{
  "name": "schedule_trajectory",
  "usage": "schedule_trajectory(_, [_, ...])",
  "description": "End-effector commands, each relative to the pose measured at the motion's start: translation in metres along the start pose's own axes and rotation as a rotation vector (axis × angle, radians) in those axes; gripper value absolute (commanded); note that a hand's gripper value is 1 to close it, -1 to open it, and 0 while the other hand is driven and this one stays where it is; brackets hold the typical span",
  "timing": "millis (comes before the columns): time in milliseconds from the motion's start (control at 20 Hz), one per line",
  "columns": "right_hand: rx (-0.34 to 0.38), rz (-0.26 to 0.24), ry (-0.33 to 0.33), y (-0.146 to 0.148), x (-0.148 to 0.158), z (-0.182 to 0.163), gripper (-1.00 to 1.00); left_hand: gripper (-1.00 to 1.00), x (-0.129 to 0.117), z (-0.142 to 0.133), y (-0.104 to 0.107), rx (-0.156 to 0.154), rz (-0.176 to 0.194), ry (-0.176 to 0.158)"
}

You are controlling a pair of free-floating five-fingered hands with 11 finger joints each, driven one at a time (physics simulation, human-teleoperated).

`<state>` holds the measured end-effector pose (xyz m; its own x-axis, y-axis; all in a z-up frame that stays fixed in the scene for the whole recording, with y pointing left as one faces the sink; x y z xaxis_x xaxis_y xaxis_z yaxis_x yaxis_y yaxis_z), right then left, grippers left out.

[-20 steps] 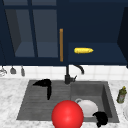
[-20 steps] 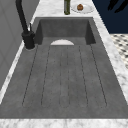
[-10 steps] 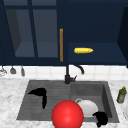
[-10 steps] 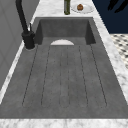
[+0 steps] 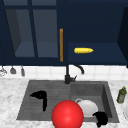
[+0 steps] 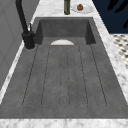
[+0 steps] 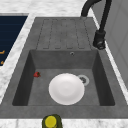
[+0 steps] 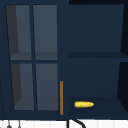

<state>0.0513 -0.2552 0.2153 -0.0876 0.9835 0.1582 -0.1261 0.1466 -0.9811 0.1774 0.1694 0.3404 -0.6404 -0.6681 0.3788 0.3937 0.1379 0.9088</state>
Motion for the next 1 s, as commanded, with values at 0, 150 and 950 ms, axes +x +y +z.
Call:
schedule_trajectory(0, [0.000,0.000,0.000,0.000,0.000,0.000,0.00,-1.00,-0.005,-0.002,-0.013,-0.039,-0.035,-0.114])
schedule_trajectory(150, [0.000,0.000,0.000,0.000,0.000,0.000,0.00,-1.00,-0.010,-0.005,-0.024,-0.045,-0.033,-0.134])
schedule_trajectory(950, [0.000,0.000,0.000,0.000,0.000,0.000,0.00,-1.00,-0.036,-0.017,-0.084,-0.050,-0.036,-0.218])
